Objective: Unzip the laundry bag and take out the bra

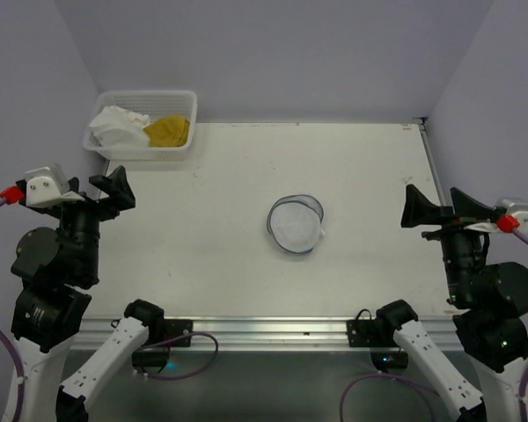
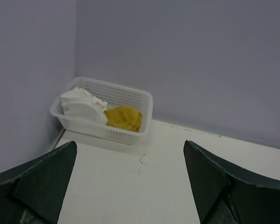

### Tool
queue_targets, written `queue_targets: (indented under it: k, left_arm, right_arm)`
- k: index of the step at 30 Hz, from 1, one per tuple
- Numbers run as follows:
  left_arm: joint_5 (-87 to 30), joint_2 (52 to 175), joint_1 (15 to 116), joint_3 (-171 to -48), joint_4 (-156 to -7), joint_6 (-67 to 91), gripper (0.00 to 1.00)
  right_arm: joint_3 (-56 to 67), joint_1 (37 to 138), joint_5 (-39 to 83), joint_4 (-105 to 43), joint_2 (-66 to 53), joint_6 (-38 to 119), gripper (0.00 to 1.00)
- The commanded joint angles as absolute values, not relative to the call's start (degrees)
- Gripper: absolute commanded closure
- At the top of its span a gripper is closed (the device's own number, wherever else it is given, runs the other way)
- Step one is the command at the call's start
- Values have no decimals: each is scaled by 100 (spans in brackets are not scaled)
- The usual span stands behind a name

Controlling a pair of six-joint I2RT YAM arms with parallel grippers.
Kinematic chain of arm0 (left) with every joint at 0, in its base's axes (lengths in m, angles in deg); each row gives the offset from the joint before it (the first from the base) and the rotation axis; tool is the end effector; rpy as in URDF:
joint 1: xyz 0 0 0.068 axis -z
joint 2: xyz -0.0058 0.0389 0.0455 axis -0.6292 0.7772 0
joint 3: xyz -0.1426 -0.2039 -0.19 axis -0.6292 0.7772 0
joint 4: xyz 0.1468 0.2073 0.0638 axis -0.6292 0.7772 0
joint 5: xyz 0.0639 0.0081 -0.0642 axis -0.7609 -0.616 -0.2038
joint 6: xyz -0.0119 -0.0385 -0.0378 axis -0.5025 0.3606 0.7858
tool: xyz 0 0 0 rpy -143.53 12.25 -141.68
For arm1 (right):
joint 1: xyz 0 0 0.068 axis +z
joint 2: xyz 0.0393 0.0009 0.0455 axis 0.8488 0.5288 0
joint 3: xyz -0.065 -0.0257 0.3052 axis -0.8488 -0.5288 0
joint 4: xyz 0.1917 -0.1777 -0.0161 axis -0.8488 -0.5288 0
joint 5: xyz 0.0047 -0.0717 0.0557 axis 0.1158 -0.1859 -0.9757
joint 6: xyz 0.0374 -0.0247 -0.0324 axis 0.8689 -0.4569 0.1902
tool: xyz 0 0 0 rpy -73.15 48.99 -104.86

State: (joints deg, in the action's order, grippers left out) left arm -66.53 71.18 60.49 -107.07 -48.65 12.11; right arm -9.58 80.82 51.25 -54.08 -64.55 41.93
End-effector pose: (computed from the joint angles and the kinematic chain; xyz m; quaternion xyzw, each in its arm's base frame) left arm 0.0345 0.0066 0.4853 -0.1342 0.6591 -0.0379 0.7390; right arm 0.0081 -0.0116 0.4560 0.0702 0.6214 0.0967 0.7743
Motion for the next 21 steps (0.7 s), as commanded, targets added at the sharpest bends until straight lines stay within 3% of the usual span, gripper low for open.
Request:
queue_targets:
  k: [1, 21]
  left_arm:
    - [-6975, 6933, 6017, -10465, -5004, 961, 0]
    - [-7265, 6686, 6017, -10183, -5118, 1146, 0]
  right_arm:
    - [-1030, 8067, 5249, -4833, -6698, 3825, 1]
    - [-1118, 8058, 4890, -4429, -6576, 3737, 1]
